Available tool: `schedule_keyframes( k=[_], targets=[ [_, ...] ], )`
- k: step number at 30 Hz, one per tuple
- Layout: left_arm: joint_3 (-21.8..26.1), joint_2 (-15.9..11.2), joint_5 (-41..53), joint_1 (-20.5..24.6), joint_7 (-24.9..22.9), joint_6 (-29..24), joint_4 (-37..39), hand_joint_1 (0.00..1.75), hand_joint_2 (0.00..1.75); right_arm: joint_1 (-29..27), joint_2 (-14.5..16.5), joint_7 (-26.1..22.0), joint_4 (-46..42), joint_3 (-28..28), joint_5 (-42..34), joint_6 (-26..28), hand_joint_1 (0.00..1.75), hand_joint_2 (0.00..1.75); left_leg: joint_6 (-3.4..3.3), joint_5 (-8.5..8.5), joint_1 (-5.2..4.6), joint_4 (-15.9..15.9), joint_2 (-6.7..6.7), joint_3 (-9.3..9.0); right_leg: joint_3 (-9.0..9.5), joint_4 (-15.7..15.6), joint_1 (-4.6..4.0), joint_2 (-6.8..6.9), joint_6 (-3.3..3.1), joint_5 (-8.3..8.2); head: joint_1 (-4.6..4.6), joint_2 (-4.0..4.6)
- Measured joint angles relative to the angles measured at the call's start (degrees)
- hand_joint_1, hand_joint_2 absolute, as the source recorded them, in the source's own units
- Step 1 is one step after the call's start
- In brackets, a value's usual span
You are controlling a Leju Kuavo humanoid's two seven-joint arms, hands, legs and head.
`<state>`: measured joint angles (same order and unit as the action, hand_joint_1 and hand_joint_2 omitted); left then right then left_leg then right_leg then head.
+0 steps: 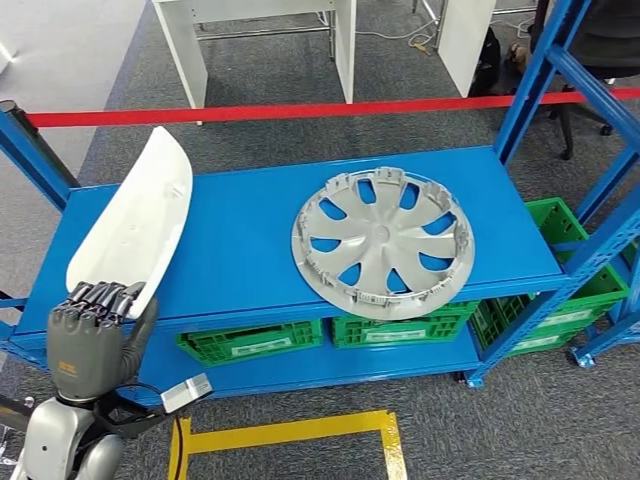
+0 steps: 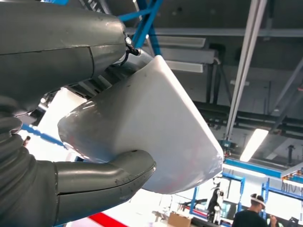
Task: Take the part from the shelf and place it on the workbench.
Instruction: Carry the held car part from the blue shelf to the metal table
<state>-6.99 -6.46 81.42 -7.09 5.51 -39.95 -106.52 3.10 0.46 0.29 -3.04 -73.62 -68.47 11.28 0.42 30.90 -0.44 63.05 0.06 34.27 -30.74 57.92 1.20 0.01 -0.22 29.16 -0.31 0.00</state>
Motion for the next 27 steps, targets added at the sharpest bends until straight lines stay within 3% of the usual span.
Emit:
schedule_keyframes(
  k=[2, 3, 4, 5, 7, 9, 12, 13, 15, 17, 18, 19, 20, 22, 24, 25, 27],
  targets=[
    [-0.2, -0.2, 0.1, 0.2, -0.3, 0.0, 0.0, 1.75, 1.75, 0.0, 0.0, 0.2, 0.0, 0.0, -0.1, 0.1, 0.00, 0.00, 0.54, 4.41, 0.27, 7.2, -0.01, 2.25, -0.97, 0.1, -0.17, 0.25, -0.41, -0.66, 0.20, 0.00],
    [-0.3, -0.3, 0.2, 0.2, -0.4, 0.0, 0.0, 1.75, 1.75, 0.0, 0.0, 0.3, 0.0, 0.0, -0.2, 0.2, 0.00, 0.00, 0.65, 5.45, 0.37, 9.7, -0.01, 2.81, -1.49, 0.2, -0.26, 0.38, -0.47, -1.00, 0.20, 0.00],
    [-0.5, -0.4, 0.3, 0.2, -0.6, 0.0, 0.0, 1.75, 1.75, 0.0, 0.0, 0.4, 0.0, 0.0, -0.2, 0.2, 0.00, 0.00, 0.66, 5.34, 0.41, 10.4, -0.01, 2.50, -2.01, 0.2, -0.35, 0.48, -0.48, -1.35, 0.20, 0.00],
    [-0.6, -0.5, 0.3, 0.2, -0.7, 0.0, 0.0, 1.75, 1.75, 0.0, 0.0, 0.4, 0.0, 0.0, -0.3, 0.3, 0.00, 0.00, 0.55, 4.15, 0.44, 8.8, -0.01, 1.09, -2.52, 0.3, -0.43, 0.55, -0.46, -1.71, 0.20, 0.01],
    [-0.9, -0.7, 0.4, 0.3, -0.8, 0.0, 0.0, 1.75, 1.75, 0.0, 0.0, 0.5, 0.0, 0.0, -0.4, 0.3, 0.00, 0.00, 0.03, 1.11, 0.38, 0.9, -0.02, -3.95, -3.28, 0.4, -0.57, 0.61, -0.28, -2.42, 0.20, 0.01],
    [-1.1, -0.9, 0.5, 0.5, -0.9, 0.0, 0.0, 1.75, 1.75, 0.1, 0.0, 0.5, 0.0, 0.0, -0.4, 0.3, 0.00, 0.00, -0.53, -0.10, 0.10, -5.6, -0.01, -7.57, -3.74, 0.4, -0.66, 0.64, 0.20, -3.19, 0.16, 0.00],
    [-1.2, -1.2, 0.5, 0.6, -1.1, 0.0, 0.0, 1.75, 1.75, 0.1, 0.0, 0.7, 0.0, 0.0, -0.6, 0.3, 0.00, 0.00, -1.36, -0.85, -0.16, -7.1, -0.03, -7.46, -4.12, 0.1, -0.53, 0.65, 1.32, -4.28, 0.37, 0.00],
    [-1.3, -1.3, 0.5, 0.7, -1.2, 0.0, 0.0, 1.75, 1.75, 0.1, 0.0, 0.7, 0.0, 0.0, -0.6, 0.3, 0.00, 0.00, -1.75, -1.43, -0.05, -7.3, -0.10, -7.07, -4.48, 0.3, -0.52, 0.55, 1.65, -3.85, 0.40, 0.00],
    [-1.4, -1.4, 0.4, 0.8, -1.3, 0.0, 0.0, 1.75, 1.75, 0.1, 0.0, 0.7, 0.0, 0.0, -0.7, 0.4, 0.00, 0.00, -2.51, -2.80, 0.24, -7.7, -0.25, -5.90, -5.99, 3.5, -0.55, 0.28, 2.09, -0.11, 0.16, 0.00],
    [-1.5, -1.4, 0.4, 0.9, -1.3, 0.0, 0.0, 1.75, 1.75, 0.1, 0.0, 0.8, -0.1, 0.0, -0.8, 0.4, 0.00, 0.00, -2.86, -3.98, 0.14, -7.6, -0.28, -4.29, -7.97, 10.4, -0.55, 0.15, 2.35, 5.20, -0.08, 0.00],
    [-1.5, -1.4, 0.3, 0.9, -1.4, 0.0, 0.0, 1.75, 1.75, 0.1, 0.0, 0.8, -0.1, 0.0, -0.8, 0.4, 0.00, 0.00, -2.87, -4.56, 0.07, -7.5, -0.28, -3.46, -8.45, 13.6, -0.53, 0.15, 2.44, 6.52, -0.10, 0.00],
    [-1.5, -1.5, 0.3, 0.9, -1.4, 0.0, 0.0, 1.75, 1.75, 0.1, 0.0, 0.8, -0.1, 0.0, -0.8, 0.4, 0.00, 0.00, -2.84, -5.09, 0.02, -7.4, -0.28, -2.66, -8.25, 15.3, -0.53, 0.15, 2.50, 6.51, -0.10, 0.00],
    [-1.5, -1.5, 0.3, 0.9, -1.4, 0.0, 0.0, 1.75, 1.75, 0.1, 0.0, 0.8, -0.1, 0.0, -0.9, 0.4, 0.00, 0.00, -2.76, -5.54, 0.00, -7.2, -0.27, -1.91, -7.12, 15.1, -0.54, 0.15, 2.50, 5.34, -0.11, 0.00],
    [-1.5, -1.5, 0.2, 0.9, -1.4, 0.0, 0.0, 1.75, 1.75, 0.2, 0.0, 0.9, -0.1, 0.0, -1.0, 0.5, 0.00, 0.00, -2.47, -6.25, 0.00, -6.6, -0.24, -0.56, -2.06, 8.7, -0.54, 0.10, 2.27, 2.49, -0.12, 0.00],
    [-1.5, -1.6, 0.1, 0.9, -1.5, 0.0, 0.0, 1.75, 1.75, 0.4, 0.0, 1.1, -0.1, 0.0, -1.2, 0.6, 0.00, 0.00, -1.96, -6.88, -0.12, -5.9, -0.22, 0.43, 3.27, 0.8, -0.63, -0.06, 1.93, 2.26, -0.06, 0.00],
    [-1.5, -1.7, 0.0, 0.9, -1.5, 0.0, 0.0, 1.75, 1.75, 0.4, 0.0, 1.2, -0.1, 0.0, -1.3, 0.6, 0.00, 0.00, -1.68, -7.25, -0.17, -5.7, -0.23, 0.68, 4.42, -1.4, -0.71, -0.14, 1.76, 2.78, -0.05, 0.00],
    [-1.5, -1.9, -0.1, 0.8, -1.7, 0.0, 0.0, 1.75, 1.75, 0.5, 0.0, 1.3, -0.2, 0.0, -1.4, 0.7, 0.00, 0.00, -1.10, -7.96, -0.15, -5.7, -0.21, 0.91, 4.27, -2.2, -0.79, -0.11, 1.25, 2.71, -0.04, 0.00]
  ],
)
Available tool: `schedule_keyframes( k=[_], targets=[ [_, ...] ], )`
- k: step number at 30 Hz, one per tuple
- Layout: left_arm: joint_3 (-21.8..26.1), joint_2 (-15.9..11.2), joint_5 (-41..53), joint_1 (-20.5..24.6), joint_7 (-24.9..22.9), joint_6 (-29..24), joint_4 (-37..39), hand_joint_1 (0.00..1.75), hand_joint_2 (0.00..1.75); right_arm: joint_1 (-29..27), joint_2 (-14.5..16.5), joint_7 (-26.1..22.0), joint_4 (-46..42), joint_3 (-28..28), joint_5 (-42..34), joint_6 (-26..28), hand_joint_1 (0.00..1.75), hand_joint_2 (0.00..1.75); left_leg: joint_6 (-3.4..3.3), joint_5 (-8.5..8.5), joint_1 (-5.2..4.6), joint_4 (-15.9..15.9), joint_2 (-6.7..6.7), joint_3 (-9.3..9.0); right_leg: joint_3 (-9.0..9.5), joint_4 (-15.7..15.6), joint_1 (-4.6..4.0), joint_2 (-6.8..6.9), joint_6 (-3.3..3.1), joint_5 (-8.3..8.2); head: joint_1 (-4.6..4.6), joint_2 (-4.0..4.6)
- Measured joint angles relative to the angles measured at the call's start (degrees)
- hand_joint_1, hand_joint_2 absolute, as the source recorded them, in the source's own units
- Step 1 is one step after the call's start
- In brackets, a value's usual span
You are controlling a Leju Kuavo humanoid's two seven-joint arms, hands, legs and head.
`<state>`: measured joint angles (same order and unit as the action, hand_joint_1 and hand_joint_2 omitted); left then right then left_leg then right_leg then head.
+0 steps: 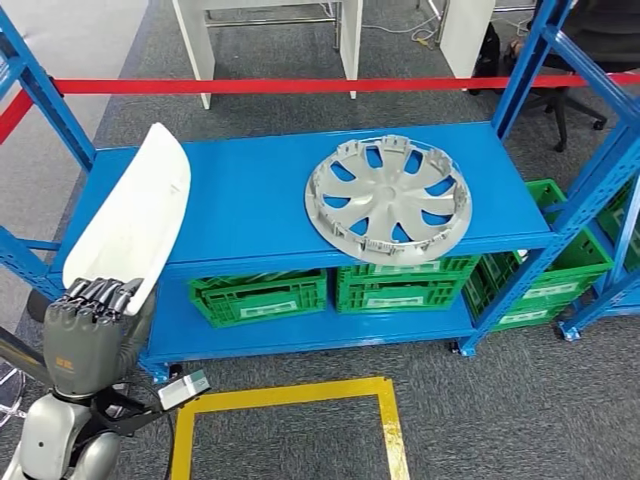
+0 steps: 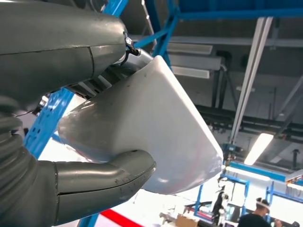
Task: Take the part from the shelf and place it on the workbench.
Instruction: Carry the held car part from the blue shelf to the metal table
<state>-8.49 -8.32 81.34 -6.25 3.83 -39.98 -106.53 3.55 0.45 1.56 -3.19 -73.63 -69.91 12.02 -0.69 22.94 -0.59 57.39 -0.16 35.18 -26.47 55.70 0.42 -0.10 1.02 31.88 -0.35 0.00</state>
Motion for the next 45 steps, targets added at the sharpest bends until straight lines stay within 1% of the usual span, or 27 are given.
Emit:
schedule_keyframes(
  k=[2, 4, 6, 7, 8, 9, 11, 13, 16, 17, 18, 20, 21, 22, 24, 26, 28, 29, 31, 33, 36, 37, 38, 39, 41, 43, 45],
  targets=[
    [0.0, -0.2, -0.3, -0.2, 0.0, 0.0, 0.0, 1.75, 1.75, 0.0, 0.0, 0.2, 0.0, 0.0, -0.1, 0.2, 0.00, 0.00, 0.68, 1.82, 0.19, 1.3, 0.08, 0.64, -0.92, -0.1, 0.14, 0.32, -1.01, -0.90, 0.03, 0.00],
    [0.0, -0.4, -1.0, -0.4, 0.0, 0.0, 0.0, 1.75, 1.75, 0.1, 0.0, 0.5, -0.1, 0.0, -0.1, 0.4, 0.00, 0.00, 1.39, 7.30, 0.50, 6.4, 0.12, 2.10, -1.99, -0.2, 0.26, 0.67, -1.74, -2.06, 0.26, 0.00],
    [0.1, -0.5, -1.7, -0.5, 0.2, 0.0, 0.0, 1.75, 1.75, 0.1, -0.1, 0.9, -0.2, -0.1, 0.2, 0.5, 0.00, 0.00, 1.97, 11.86, 0.82, 13.6, 0.12, 3.38, -3.13, 0.0, 0.25, 0.84, -1.80, -3.23, 0.44, 0.00],
    [0.1, -0.6, -2.0, -0.6, 0.3, 0.0, 0.1, 1.75, 1.75, 0.1, 0.0, 1.0, -0.3, -0.2, 0.3, 0.6, 0.00, 0.00, 2.17, 12.25, 0.97, 15.8, 0.11, 3.25, -3.78, 0.1, 0.26, 0.92, -1.73, -3.79, 0.42, 0.00],
    [0.3, -0.7, -2.3, -0.8, 0.5, 0.0, 0.1, 1.75, 1.75, 0.2, 0.0, 1.1, -0.4, -0.4, 0.5, 0.7, 0.00, 0.00, 2.30, 11.46, 1.13, 15.9, 0.11, 2.21, -4.61, 0.4, 0.28, 0.98, -1.62, -4.28, 0.43, 0.00],
    [0.5, -0.7, -2.6, -0.9, 0.7, 0.0, 0.1, 1.75, 1.75, 0.2, 0.1, 1.2, -0.6, -0.5, 0.6, 0.7, 0.00, 0.00, 2.37, 9.93, 1.29, 13.8, 0.10, 0.22, -5.39, 0.7, 0.32, 1.02, -1.48, -4.66, 0.43, 0.00],
    [0.9, -1.0, -3.1, -1.3, 1.1, 0.0, 0.1, 1.75, 1.75, 0.3, 0.3, 1.2, -0.9, -0.7, 0.8, 0.9, 0.00, 0.00, 2.31, 7.68, 1.45, 5.7, 0.10, -5.34, -6.65, 1.5, 0.32, 1.03, -1.04, -5.17, 0.44, 0.00],
    [1.4, -1.1, -3.4, -1.5, 1.4, 0.0, 0.0, 1.75, 1.75, 0.4, 0.5, 1.2, -1.0, -0.9, 0.9, 1.0, 0.00, 0.00, 1.95, 7.61, 1.29, 0.0, 0.19, -8.49, -7.49, 2.0, 0.22, 1.02, -0.37, -5.83, 0.42, 0.00],
    [2.3, -1.2, -4.0, -2.1, 2.2, 0.0, 0.0, 1.75, 1.75, 0.4, 0.6, 1.3, -1.3, -1.1, 0.9, 1.1, 0.00, 0.00, 0.63, 7.08, 1.05, -1.1, 0.16, -7.68, -8.30, 2.0, 0.32, 0.98, 0.83, -6.80, 0.37, 0.00],
    [2.5, -1.3, -4.3, -2.3, 2.5, 0.0, -0.1, 1.75, 1.75, 0.3, 0.7, 1.3, -1.3, -1.2, 0.9, 1.1, 0.00, 0.00, 0.02, 6.52, 1.07, -1.1, 0.06, -7.06, -8.79, 2.6, 0.39, 0.87, 1.14, -5.85, 0.31, 0.00],
    [2.9, -1.3, -4.5, -2.5, 2.9, 0.0, -0.1, 1.75, 1.75, 0.3, 0.8, 1.5, -1.4, -1.3, 0.9, 1.2, 0.00, 0.00, -0.52, 5.87, 1.12, -1.3, -0.04, -6.34, -9.57, 4.2, 0.42, 0.71, 1.34, -3.80, 0.25, 0.00],
    [3.6, -1.2, -5.1, -2.8, 3.6, 0.0, -0.2, 1.75, 1.75, 0.3, 1.0, 1.9, -1.5, -1.5, 0.9, 1.7, 0.00, 0.00, -1.17, 4.52, 0.97, -1.3, -0.14, -4.65, -11.60, 10.6, 0.44, 0.43, 1.45, 2.19, 0.02, 0.00],
    [4.0, -1.2, -5.3, -3.1, 4.0, 0.0, -0.2, 1.75, 1.75, 0.3, 1.2, 2.2, -1.6, -1.5, 0.9, 2.0, 0.00, 0.00, -1.28, 3.81, 0.83, -1.2, -0.15, -3.72, -12.35, 14.3, 0.42, 0.35, 1.45, 4.30, -0.04, 0.00],
    [4.4, -1.2, -5.5, -3.3, 4.2, 0.0, -0.2, 1.75, 1.75, 0.4, 1.3, 2.4, -1.6, -1.5, 0.8, 2.3, 0.00, 0.00, -1.33, 3.10, 0.67, -1.1, -0.14, -2.78, -12.50, 17.1, 0.37, 0.33, 1.40, 5.00, -0.07, 0.01],
    [5.1, -1.2, -5.8, -3.6, 4.6, 0.0, -0.2, 1.75, 1.75, 0.4, 1.6, 2.5, -1.8, -1.6, 0.7, 2.7, 0.00, 0.00, -1.29, 1.78, 0.40, -0.9, -0.12, -0.92, -10.18, 17.4, 0.22, 0.31, 1.03, 2.49, -0.06, 0.01],
    [5.5, -1.2, -5.9, -3.7, 4.9, 0.0, -0.2, 1.75, 1.75, 0.5, 1.7, 2.6, -1.8, -1.6, 0.5, 2.8, 0.00, 0.00, -1.06, 0.59, 0.16, -0.6, -0.06, 0.53, -4.22, 10.5, -0.06, 0.27, 0.30, -0.10, -0.05, 0.00],
    [6.0, -1.1, -6.2, -3.6, 5.0, 0.0, -0.2, 1.75, 1.75, 0.7, 1.8, 2.5, -1.9, -1.6, 0.3, 2.9, 0.00, 0.00, -0.65, -0.55, -0.06, -0.4, -0.07, 1.33, 1.64, 1.8, -0.31, 0.21, -0.30, 0.75, 0.00, 0.00],
    [6.2, -1.1, -6.3, -3.6, 5.0, 0.0, -0.2, 1.75, 1.75, 0.8, 1.8, 2.5, -1.9, -1.6, 0.3, 2.9, 0.00, 0.00, -0.37, -1.13, -0.08, -0.4, -0.11, 1.53, 3.02, -0.7, -0.45, 0.17, -0.52, 1.53, 0.01, 0.00],
    [6.4, -1.1, -6.4, -3.5, 5.0, 0.0, -0.2, 1.75, 1.75, 0.8, 2.1, 2.5, -2.0, -1.6, 0.2, 2.9, 0.00, 0.00, 0.28, -2.03, 0.10, -0.5, -0.13, 1.82, 2.81, -1.9, -0.49, 0.29, -1.01, 1.36, -0.02, 0.00],
    [6.6, -1.1, -6.4, -3.6, 5.0, 0.0, -0.2, 1.75, 1.75, 0.7, 2.3, 2.5, -2.0, -1.6, 0.1, 3.0, 0.00, 0.00, 1.02, 0.56, 0.31, 1.2, -0.03, 2.53, 1.69, -1.9, -0.37, 0.63, -1.83, 0.12, 0.09, 0.00],
    [7.1, -1.2, -6.6, -3.7, 4.9, 0.0, -0.2, 1.75, 1.75, 0.6, 2.5, 2.5, -2.1, -1.6, -0.1, 3.1, 0.00, 0.00, 2.03, 9.53, 0.76, 11.0, 0.03, 4.31, -0.59, -1.5, -0.36, 1.02, -2.40, -1.89, 0.41, 0.00],
    [7.2, -1.3, -6.6, -3.7, 4.9, 0.0, -0.2, 1.75, 1.75, 0.6, 2.5, 2.5, -2.1, -1.6, -0.2, 3.1, 0.00, 0.00, 2.28, 10.73, 0.88, 14.2, 0.03, 4.47, -1.47, -1.2, -0.38, 1.10, -2.36, -2.51, 0.42, 0.00],
    [7.4, -1.3, -6.6, -3.7, 4.8, 0.0, -0.2, 1.75, 1.75, 0.6, 2.6, 2.5, -2.1, -1.6, -0.2, 3.1, 0.00, 0.00, 2.44, 10.51, 1.01, 16.1, 0.03, 4.01, -2.42, -0.8, -0.38, 1.17, -2.29, -3.05, 0.43, 0.00],
    [7.5, -1.3, -6.6, -3.7, 4.8, 0.0, -0.2, 1.75, 1.75, 0.6, 2.6, 2.5, -2.1, -1.6, -0.3, 3.1, 0.00, 0.00, 2.53, 9.28, 1.13, 15.8, 0.02, 2.71, -3.43, -0.2, -0.36, 1.21, -2.19, -3.49, 0.42, 0.00],
    [7.7, -1.4, -6.7, -3.7, 4.7, 0.0, -0.2, 1.75, 1.75, 0.6, 2.8, 2.5, -2.1, -1.6, -0.3, 3.1, 0.00, 0.00, 2.43, 6.99, 1.31, 9.5, 0.05, -2.45, -5.41, 1.0, -0.33, 1.22, -1.88, -4.13, 0.43, 0.00],
    [7.7, -1.6, -6.7, -3.7, 4.7, -0.1, -0.2, 1.75, 1.75, 0.6, 2.9, 2.5, -2.1, -1.6, -0.4, 3.1, 0.00, 0.00, 1.91, 7.33, 1.18, 1.9, 0.11, -7.34, -6.78, 1.9, -0.43, 1.14, -1.33, -4.77, 0.39, 0.00],
    [7.7, -1.8, -6.8, -3.7, 4.6, -0.1, -0.2, 1.75, 1.75, 0.6, 3.1, 2.5, -2.1, -1.6, -0.5, 3.1, 0.00, 0.00, 1.12, 7.93, 0.86, -0.9, 0.13, -8.49, -7.47, 2.1, -0.45, 1.11, -0.63, -5.66, 0.37, 0.00]
  ],
)
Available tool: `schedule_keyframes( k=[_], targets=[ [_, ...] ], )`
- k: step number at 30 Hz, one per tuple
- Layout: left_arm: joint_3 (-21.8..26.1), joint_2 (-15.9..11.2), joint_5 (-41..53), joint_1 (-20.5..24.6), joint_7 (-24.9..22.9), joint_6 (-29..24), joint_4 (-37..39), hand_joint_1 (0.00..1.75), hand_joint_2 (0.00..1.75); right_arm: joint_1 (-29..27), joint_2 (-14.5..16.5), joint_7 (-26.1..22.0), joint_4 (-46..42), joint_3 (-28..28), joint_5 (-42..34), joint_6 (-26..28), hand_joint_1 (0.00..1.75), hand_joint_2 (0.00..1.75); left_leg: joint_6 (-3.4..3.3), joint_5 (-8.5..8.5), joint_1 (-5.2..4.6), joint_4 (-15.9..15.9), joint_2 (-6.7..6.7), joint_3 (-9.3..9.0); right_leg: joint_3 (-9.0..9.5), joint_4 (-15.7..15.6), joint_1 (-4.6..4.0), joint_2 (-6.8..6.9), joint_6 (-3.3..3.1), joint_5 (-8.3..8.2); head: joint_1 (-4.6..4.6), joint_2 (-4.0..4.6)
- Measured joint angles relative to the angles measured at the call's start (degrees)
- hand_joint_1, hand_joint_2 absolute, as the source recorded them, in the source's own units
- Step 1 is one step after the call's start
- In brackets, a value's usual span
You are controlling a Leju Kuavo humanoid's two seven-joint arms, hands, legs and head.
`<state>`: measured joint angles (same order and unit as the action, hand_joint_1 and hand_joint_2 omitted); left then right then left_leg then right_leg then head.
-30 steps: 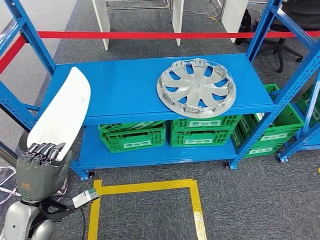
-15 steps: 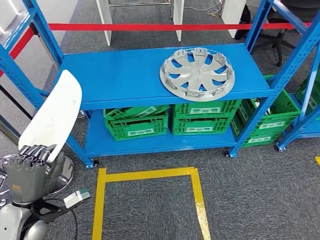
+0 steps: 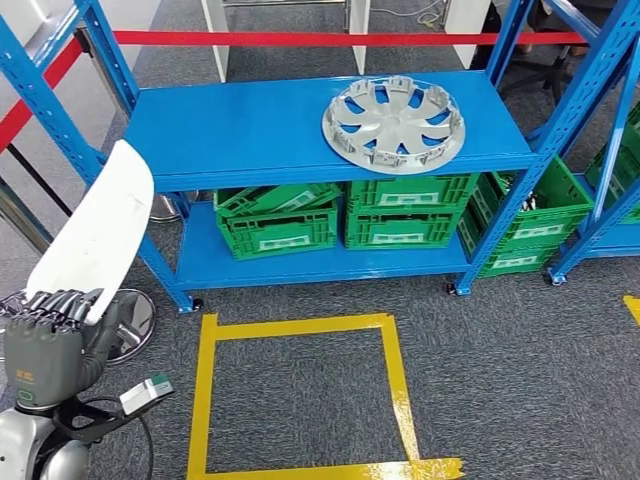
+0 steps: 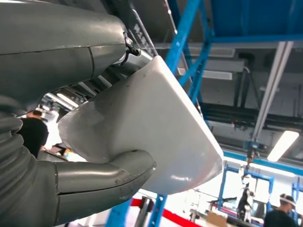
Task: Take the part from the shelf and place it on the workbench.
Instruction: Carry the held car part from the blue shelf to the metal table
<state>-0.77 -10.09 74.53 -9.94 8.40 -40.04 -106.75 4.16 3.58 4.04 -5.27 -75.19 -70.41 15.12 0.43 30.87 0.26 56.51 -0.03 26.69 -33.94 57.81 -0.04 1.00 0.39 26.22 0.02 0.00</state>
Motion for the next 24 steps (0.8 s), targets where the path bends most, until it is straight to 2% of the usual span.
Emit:
schedule_keyframes(
  k=[1, 2, 3, 4, 6, 7, 8, 9, 10, 11, 12, 13, 14, 15, 16, 17, 18, 19, 20, 21, 22, 23, 24],
  targets=[
    [0.0, -0.1, 0.0, 0.0, -0.1, 0.0, 0.0, 1.75, 1.75, -0.1, 0.1, 0.0, 0.0, 0.0, 0.0, 0.0, 0.00, 0.00, -0.48, -0.43, 0.02, -0.1, -0.07, 0.46, -0.23, -0.1, 0.05, 0.00, 0.36, -0.40, 0.01, 0.00],
    [0.0, -0.1, -0.1, 0.0, -0.1, 0.0, 0.0, 1.75, 1.75, -0.1, 0.1, 0.0, 0.0, 0.0, -0.1, 0.0, 0.00, 0.00, -1.02, -1.02, 0.06, -0.3, -0.18, 1.00, -0.59, 0.2, 0.13, -0.11, 0.69, -0.02, 0.00, 0.00],
    [0.0, -0.1, -0.1, 0.1, -0.2, 0.0, 0.0, 1.75, 1.75, -0.2, 0.1, 0.0, 0.0, 0.0, -0.1, 0.0, 0.00, 0.00, -1.58, -1.71, 0.15, -0.5, -0.29, 1.67, -1.19, 1.1, 0.16, -0.28, 0.97, 1.41, -0.12, 0.00],
    [0.0, -0.1, -0.1, 0.1, -0.2, 0.0, 0.0, 1.75, 1.75, -0.2, 0.1, 0.0, 0.0, 0.0, -0.1, 0.0, 0.00, 0.00, -2.01, -2.47, 0.26, -0.7, -0.40, 2.48, -2.01, 3.1, 0.19, -0.48, 1.21, 3.85, -0.25, 0.00],
    [0.0, -0.1, -0.1, 0.1, -0.3, 0.0, 0.0, 1.75, 1.75, -0.1, 0.1, 0.0, 0.0, 0.0, -0.2, 0.0, 0.00, 0.00, -2.41, -3.93, 0.17, -0.6, -0.48, 4.29, -3.76, 9.8, 0.22, -0.78, 1.53, 9.57, -0.48, 0.00],
    [0.0, -0.1, -0.2, 0.1, -0.4, 0.0, 0.0, 1.75, 1.75, -0.1, 0.1, 0.0, 0.0, 0.0, -0.2, 0.0, 0.00, 0.00, -2.40, -4.68, 0.12, -0.5, -0.49, 5.26, -4.19, 13.2, 0.22, -0.82, 1.64, 10.97, -0.50, 0.00],
    [0.0, -0.1, -0.2, 0.2, -0.6, 0.0, 0.1, 1.75, 1.75, -0.1, 0.1, 0.0, 0.0, 0.0, -0.2, 0.0, 0.00, 0.00, -2.36, -5.40, 0.07, -0.4, -0.50, 6.24, -4.03, 15.3, 0.22, -0.83, 1.69, 10.87, -0.51, 0.00],
    [0.0, -0.1, -0.3, 0.2, -0.7, 0.0, 0.1, 1.75, 1.75, -0.1, 0.1, 0.0, 0.0, 0.0, -0.2, 0.0, 0.00, 0.00, -2.28, -6.06, 0.04, -0.3, -0.51, 7.22, -3.07, 15.8, 0.21, -0.83, 1.69, 9.54, -0.54, 0.00],
    [0.0, -0.1, -0.3, 0.2, -0.8, 0.0, 0.2, 1.75, 1.75, -0.1, 0.1, 0.0, 0.0, 0.0, -0.2, 0.0, 0.00, 0.00, -2.16, -6.68, 0.03, -0.1, -0.51, 8.18, -1.05, 14.0, 0.22, -0.83, 1.61, 7.58, -0.54, 0.00],
    [0.0, -0.1, -0.3, 0.2, -0.8, 0.0, 0.2, 1.75, 1.75, -0.1, 0.1, 0.0, 0.0, 0.0, -0.3, 0.0, 0.00, 0.00, -1.99, -7.26, 0.03, 0.2, -0.50, 8.98, 1.88, 10.4, 0.22, -0.84, 1.47, 6.11, -0.56, 0.00],
    [0.0, -0.1, -0.3, 0.2, -0.8, 0.0, 0.2, 1.75, 1.75, 0.0, 0.1, 0.0, 0.0, 0.0, -0.3, 0.0, 0.00, 0.00, -1.76, -7.82, -0.05, 0.5, -0.48, 9.68, 5.43, 5.5, 0.18, -0.85, 1.30, 5.69, -0.56, 0.00],
    [0.0, -0.2, -0.3, 0.2, -0.8, 0.0, 0.2, 1.75, 1.75, 0.0, 0.1, 0.0, 0.0, 0.0, -0.3, 0.0, 0.00, 0.00, -1.49, -8.41, -0.11, 0.7, -0.48, 10.19, 8.39, 1.1, 0.14, -0.87, 1.03, 6.05, -0.50, 0.00],
    [0.0, -0.2, -0.3, 0.2, -0.8, 0.0, 0.2, 1.75, 1.75, 0.1, 0.1, -0.1, 0.0, 0.0, -0.3, 0.0, 0.00, 0.00, -1.20, -9.02, -0.13, 0.7, -0.49, 10.46, 10.16, -2.0, 0.06, -0.92, 0.79, 6.70, -0.50, 0.00],
    [0.0, -0.2, -0.3, 0.2, -0.9, 0.0, 0.2, 1.75, 1.75, 0.1, 0.1, -0.1, 0.0, 0.0, -0.3, 0.0, 0.00, 0.00, -0.88, -9.64, -0.13, 0.7, -0.51, 10.65, 10.80, -3.6, -0.08, -0.96, 0.52, 7.12, -0.54, 0.00],
    [0.0, -0.3, -0.3, 0.3, -0.9, 0.0, 0.2, 1.75, 1.75, 0.1, 0.2, -0.1, 0.0, 0.0, -0.4, 0.0, 0.00, 0.00, -0.55, -10.26, -0.08, 0.5, -0.51, 10.79, 10.32, -3.7, -0.10, -0.95, 0.16, 6.89, -0.60, 0.01],
    [0.0, -0.3, -0.3, 0.3, -0.9, 0.0, 0.2, 1.75, 1.75, 0.0, 0.3, -0.1, -0.1, 0.0, -0.4, 0.0, 0.00, 0.00, -0.19, -10.15, 0.00, 0.5, -0.48, 11.03, 9.59, -3.5, -0.07, -0.88, -0.23, 6.31, -0.69, 0.01],
    [0.0, -0.4, -0.4, 0.2, -0.9, 0.0, 0.2, 1.75, 1.75, 0.0, 0.3, -0.1, -0.1, 0.0, -0.4, 0.0, 0.00, 0.00, 0.17, -8.92, 0.05, 1.2, -0.42, 11.41, 8.91, -3.5, 0.00, -0.76, -0.74, 5.70, -0.66, 0.01],
    [0.0, -0.5, -0.4, 0.2, -0.9, 0.0, 0.2, 1.75, 1.75, 0.0, 0.4, 0.0, -0.1, 0.0, -0.4, -0.1, 0.00, 0.00, 0.49, -6.52, 0.10, 3.0, -0.38, 11.92, 8.15, -3.5, 0.11, -0.60, -1.16, 4.99, -0.53, 0.01],
    [0.0, -0.5, -0.4, 0.2, -0.9, 0.0, 0.3, 1.75, 1.75, 0.0, 0.4, 0.0, -0.1, 0.0, -0.4, -0.1, 0.00, 0.00, 0.77, -3.26, 0.17, 5.9, -0.35, 12.50, 7.37, -3.4, 0.12, -0.47, -1.47, 4.31, -0.39, 0.01],
    [0.0, -0.6, -0.4, 0.2, -0.9, 0.0, 0.3, 1.75, 1.75, 0.0, 0.4, 0.0, -0.1, 0.0, -0.4, -0.1, 0.00, 0.00, 0.97, -0.17, 0.20, 9.7, -0.35, 13.06, 6.71, -3.3, 0.08, -0.39, -1.63, 3.67, -0.28, 0.01],
    [0.0, -0.6, -0.5, 0.2, -0.9, 0.0, 0.3, 1.75, 1.75, -0.1, 0.4, -0.1, -0.1, 0.0, -0.4, -0.1, 0.00, 0.00, 1.12, 1.85, 0.23, 13.5, -0.35, 13.44, 5.95, -3.1, 0.03, -0.32, -1.66, 3.02, -0.24, 0.00],
    [0.0, -0.6, -0.5, 0.2, -0.9, 0.0, 0.3, 1.75, 1.75, -0.1, 0.4, -0.2, -0.2, 0.0, -0.4, -0.1, 0.00, 0.00, 1.19, 2.40, 0.24, 16.3, -0.35, 13.38, 5.11, -2.8, -0.02, -0.28, -1.66, 2.41, -0.23, 0.01],
    [0.0, -0.6, -0.5, 0.2, -0.9, 0.0, 0.4, 1.75, 1.75, -0.1, 0.4, -0.4, -0.2, 0.0, -0.4, -0.1, 0.00, 0.00, 1.17, 1.67, 0.25, 17.2, -0.34, 12.55, 4.13, -2.4, -0.05, -0.25, -1.62, 1.85, -0.23, 0.01]
  ],
)
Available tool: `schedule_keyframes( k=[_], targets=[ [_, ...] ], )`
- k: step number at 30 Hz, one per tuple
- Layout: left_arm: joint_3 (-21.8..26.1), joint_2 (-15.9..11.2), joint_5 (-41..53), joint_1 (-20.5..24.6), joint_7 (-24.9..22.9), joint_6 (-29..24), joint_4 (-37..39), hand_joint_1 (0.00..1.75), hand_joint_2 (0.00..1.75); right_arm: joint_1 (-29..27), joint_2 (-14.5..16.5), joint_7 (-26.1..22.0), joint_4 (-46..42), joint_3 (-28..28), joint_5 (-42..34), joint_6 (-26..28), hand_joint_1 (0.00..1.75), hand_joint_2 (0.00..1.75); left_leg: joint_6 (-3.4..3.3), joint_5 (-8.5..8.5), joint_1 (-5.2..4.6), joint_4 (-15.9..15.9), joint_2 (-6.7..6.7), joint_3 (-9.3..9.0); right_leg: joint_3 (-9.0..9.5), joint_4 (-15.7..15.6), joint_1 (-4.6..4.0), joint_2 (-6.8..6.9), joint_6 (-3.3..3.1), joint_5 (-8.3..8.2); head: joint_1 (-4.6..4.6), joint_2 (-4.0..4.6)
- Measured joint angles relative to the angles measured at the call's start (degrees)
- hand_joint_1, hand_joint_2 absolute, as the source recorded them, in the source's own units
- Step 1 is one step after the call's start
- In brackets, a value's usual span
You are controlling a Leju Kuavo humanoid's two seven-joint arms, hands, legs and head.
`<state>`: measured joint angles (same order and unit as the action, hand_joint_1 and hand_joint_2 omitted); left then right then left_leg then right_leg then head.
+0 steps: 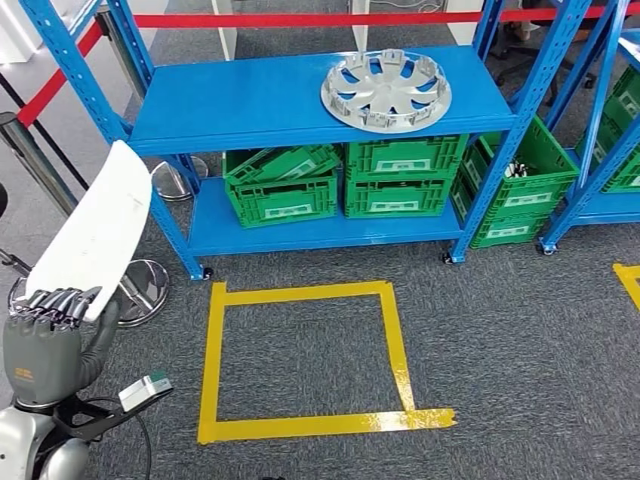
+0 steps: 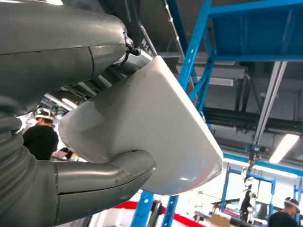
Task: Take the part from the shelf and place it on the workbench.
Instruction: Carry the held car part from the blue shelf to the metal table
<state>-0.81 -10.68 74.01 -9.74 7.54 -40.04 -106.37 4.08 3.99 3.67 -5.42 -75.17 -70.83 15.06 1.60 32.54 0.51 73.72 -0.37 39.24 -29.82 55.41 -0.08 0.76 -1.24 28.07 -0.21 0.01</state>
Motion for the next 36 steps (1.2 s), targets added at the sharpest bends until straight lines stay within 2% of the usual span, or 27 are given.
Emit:
schedule_keyframes(
  k=[1, 3, 5, 6, 8, 9, 10, 11, 13, 14, 15, 16, 17, 18, 20, 21, 23, 24, 25, 26, 28, 29, 30, 31, 33, 35, 36],
  targets=[
    [0.0, 0.0, -0.1, 0.0, 0.0, 0.0, 0.0, 1.75, 1.75, 0.0, 0.0, -0.2, 0.0, 0.0, 0.0, 0.0, 0.00, 0.00, -0.12, -1.45, 0.00, -1.2, 0.02, -1.76, -1.08, 0.5, -0.02, 0.01, 0.08, -0.48, 0.01, 0.00],
    [0.0, 0.0, -0.3, 0.1, 0.2, 0.0, 0.0, 1.75, 1.75, 0.0, 0.1, -0.5, 0.0, 0.0, -0.1, 0.0, 0.00, 0.00, -0.69, -3.34, -0.10, -8.7, 0.14, -7.41, -2.82, 1.3, -0.12, -0.04, 0.37, -1.22, 0.02, -0.01],
    [0.0, 0.0, -0.6, 0.2, 0.7, 0.0, 0.0, 1.75, 1.75, 0.0, 0.2, -0.8, 0.0, 0.0, -0.2, 0.1, 0.00, 0.00, -1.32, -2.79, -0.32, -15.8, 0.27, -11.70, -3.88, 1.8, -0.22, -0.10, 0.92, -2.00, -0.03, -0.01],
    [0.0, 0.0, -0.8, 0.3, 1.0, 0.0, 0.0, 1.75, 1.75, 0.0, 0.3, -0.8, 0.0, 0.0, -0.3, 0.1, 0.00, 0.00, -1.58, -2.40, -0.50, -17.3, 0.30, -12.35, -4.24, 1.9, -0.21, -0.10, 1.29, -2.48, -0.04, -0.01],
    [0.0, 0.0, -1.2, 0.7, 1.6, 0.0, 0.1, 1.75, 1.75, -0.1, 0.3, -1.0, 0.0, 0.0, -0.5, 0.3, 0.00, 0.00, -2.21, -3.15, -0.52, -18.0, 0.14, -11.72, -4.80, 1.9, -0.10, -0.18, 2.08, -3.11, 0.00, -0.01],
    [0.0, 0.1, -1.4, 0.9, 1.9, 0.0, 0.2, 1.75, 1.75, -0.2, 0.3, -1.1, 0.0, 0.0, -0.6, 0.5, 0.00, 0.00, -2.61, -3.74, -0.42, -18.2, 0.02, -11.19, -5.32, 2.3, -0.07, -0.30, 2.42, -2.36, -0.05, -0.01],
    [0.0, 0.2, -1.5, 1.3, 2.1, 0.0, 0.3, 1.75, 1.75, -0.2, 0.2, -1.3, 0.0, 0.0, -0.6, 0.6, 0.00, 0.00, -2.98, -4.40, -0.27, -18.4, -0.11, -10.55, -6.05, 3.7, -0.05, -0.45, 2.70, -0.59, -0.19, -0.01],
    [0.0, 0.4, -1.6, 1.6, 2.4, 0.0, 0.4, 1.75, 1.75, -0.1, 0.2, -1.6, 0.0, 0.0, -0.6, 0.7, 0.00, 0.00, -3.23, -5.02, -0.16, -18.5, -0.22, -9.86, -7.00, 6.3, 0.04, -0.57, 2.91, 2.10, -0.30, -0.01],
    [0.0, 0.8, -1.8, 2.2, 2.8, 0.0, 0.7, 1.75, 1.75, -0.1, -0.2, -2.2, 0.1, 0.0, -0.7, 0.6, 0.00, 0.00, -3.44, -6.22, -0.20, -18.4, -0.29, -8.26, -8.71, 13.6, 0.13, -0.64, 3.29, 7.08, -0.51, 0.00],
    [0.0, 1.0, -1.9, 2.4, 2.9, 0.0, 0.9, 1.75, 1.75, -0.1, -0.4, -2.5, 0.1, 0.0, -0.7, 0.6, 0.00, 0.00, -3.43, -6.83, -0.22, -18.3, -0.34, -7.45, -8.95, 16.5, 0.15, -0.64, 3.41, 7.87, -0.51, 0.00],
    [0.0, 1.2, -1.9, 2.5, 2.9, 0.0, 1.1, 1.75, 1.75, -0.1, -0.7, -2.8, 0.2, 0.0, -0.7, 0.5, 0.00, 0.00, -3.38, -7.40, -0.24, -18.2, -0.39, -6.66, -8.48, 17.8, 0.15, -0.64, 3.48, 7.25, -0.54, 0.00],
    [0.0, 1.3, -1.9, 2.7, 3.0, 0.0, 1.3, 1.75, 1.75, -0.2, -1.0, -3.0, 0.3, 0.0, -0.8, 0.5, 0.00, 0.00, -3.31, -7.92, -0.24, -18.1, -0.43, -5.91, -7.07, 17.1, 0.16, -0.64, 3.49, 5.56, -0.57, 0.00],
    [0.0, 1.4, -1.9, 2.8, 3.0, 0.0, 1.5, 1.75, 1.75, -0.2, -1.3, -3.2, 0.4, 0.0, -0.9, 0.5, 0.00, 0.00, -3.19, -8.37, -0.23, -17.8, -0.43, -5.19, -4.71, 14.4, 0.18, -0.64, 3.47, 3.66, -0.56, 0.00],
    [0.0, 1.5, -1.9, 2.8, 3.0, 0.0, 1.7, 1.75, 1.75, -0.2, -1.6, -3.2, 0.6, 0.0, -1.1, 0.6, 0.00, 0.00, -2.98, -8.75, -0.26, -17.6, -0.42, -4.50, -1.82, 10.3, 0.20, -0.65, 3.41, 2.66, -0.58, 0.00],
    [-0.1, 1.5, -1.9, 3.0, 2.9, 0.0, 1.9, 1.75, 1.75, -0.2, -2.2, -3.4, 1.0, 0.0, -1.4, 0.7, 0.00, 0.00, -2.51, -9.59, -0.39, -16.9, -0.43, -3.42, 3.27, 2.4, 0.14, -0.77, 3.20, 2.95, -0.53, 0.01],
    [-0.1, 1.5, -2.0, 3.0, 2.8, 0.0, 2.0, 1.75, 1.75, -0.2, -2.4, -3.5, 1.3, 0.0, -1.5, 0.7, 0.00, 0.00, -2.30, -10.10, -0.45, -16.7, -0.46, -3.01, 4.40, 0.4, 0.06, -0.84, 3.08, 3.63, -0.52, 0.01],
    [-0.1, 1.5, -2.0, 3.1, 2.4, 0.0, 2.2, 1.75, 1.75, -0.4, -2.8, -3.7, 1.8, 0.1, -1.9, 0.8, 0.00, 0.00, -1.89, -10.90, -0.46, -16.6, -0.44, -2.45, 4.29, -0.4, 0.11, -0.83, 2.58, 3.47, -0.55, 0.00],
    [-0.1, 1.5, -2.0, 3.1, 2.1, 0.0, 2.3, 1.75, 1.75, -0.5, -2.9, -3.8, 2.1, 0.1, -2.1, 0.8, 0.00, 0.00, -1.61, -10.33, -0.44, -16.3, -0.37, -2.11, 3.81, -0.3, 0.21, -0.76, 2.13, 3.05, -0.56, 0.00],
    [-0.2, 1.5, -2.0, 3.0, 1.8, 0.0, 2.4, 1.75, 1.75, -0.5, -3.0, -3.9, 2.3, 0.1, -2.2, 0.8, 0.00, 0.00, -1.30, -8.76, -0.40, -15.0, -0.27, -1.61, 3.26, -0.3, 0.33, -0.63, 1.56, 2.55, -0.50, 0.00],
    [-0.2, 1.4, -2.0, 3.0, 1.5, 0.0, 2.5, 1.75, 1.75, -0.5, -3.1, -3.9, 2.6, 0.1, -2.3, 0.8, 0.00, 0.00, -1.00, -6.22, -0.31, -12.6, -0.18, -0.86, 2.61, -0.2, 0.44, -0.51, 1.06, 2.02, -0.41, 0.00],
    [-0.3, 1.3, -2.1, 3.0, 0.9, 0.0, 2.8, 1.75, 1.75, -0.5, -3.2, -4.1, 2.9, 0.1, -2.5, 0.7, 0.00, 0.00, -0.61, -0.79, -0.16, -5.1, -0.11, 0.83, 1.12, 0.3, 0.29, -0.40, 0.50, 1.09, -0.18, -0.01],
    [-0.3, 1.3, -2.1, 3.0, 0.8, 0.0, 2.9, 1.75, 1.75, -0.5, -3.2, -4.2, 3.1, 0.1, -2.5, 0.7, 0.00, 0.00, -0.54, 0.61, -0.12, -1.6, -0.11, 1.26, 0.22, 0.7, 0.20, -0.36, 0.44, 0.65, -0.13, -0.01],
    [-0.3, 1.2, -2.1, 3.0, 0.7, 0.0, 3.1, 1.75, 1.75, -0.5, -3.2, -4.2, 3.2, 0.1, -2.5, 0.7, 0.00, 0.00, -0.58, 0.68, -0.12, 0.4, -0.10, 0.99, -0.70, 1.1, 0.09, -0.32, 0.40, 0.26, -0.13, -0.01],
    [-0.3, 1.2, -2.1, 3.0, 0.7, 0.0, 3.2, 1.75, 1.75, -0.5, -3.2, -4.2, 3.3, 0.2, -2.5, 0.7, 0.00, 0.00, -0.74, -0.34, -0.14, 0.3, -0.09, -0.19, -1.64, 1.5, -0.02, -0.29, 0.37, -0.09, -0.13, -0.01],
    [-0.4, 1.1, -2.1, 3.0, 0.7, 0.0, 3.4, 1.75, 1.75, -0.4, -3.2, -4.2, 3.5, 0.2, -2.5, 0.7, 0.00, 0.00, -1.45, -2.85, -0.25, -5.6, 0.00, -5.07, -3.21, 2.3, -0.20, -0.35, 0.41, -0.75, -0.15, -0.01],
    [-0.5, 1.0, -2.1, 3.1, 0.5, 0.0, 3.4, 1.75, 1.75, -0.4, -3.2, -4.3, 3.6, 0.2, -2.6, 0.7, 0.00, 0.00, -2.18, -2.91, -0.50, -13.2, 0.11, -9.97, -4.15, 2.7, -0.34, -0.43, 0.77, -1.49, -0.19, 0.00],
    [-0.6, 0.9, -2.1, 3.1, 0.4, 0.0, 3.4, 1.75, 1.75, -0.4, -3.2, -4.5, 3.6, 0.2, -2.8, 0.7, 0.00, 0.00, -2.40, -2.48, -0.69, -15.4, 0.14, -11.10, -4.46, 2.7, -0.29, -0.43, 1.10, -1.97, -0.19, 0.00]
  ],
)
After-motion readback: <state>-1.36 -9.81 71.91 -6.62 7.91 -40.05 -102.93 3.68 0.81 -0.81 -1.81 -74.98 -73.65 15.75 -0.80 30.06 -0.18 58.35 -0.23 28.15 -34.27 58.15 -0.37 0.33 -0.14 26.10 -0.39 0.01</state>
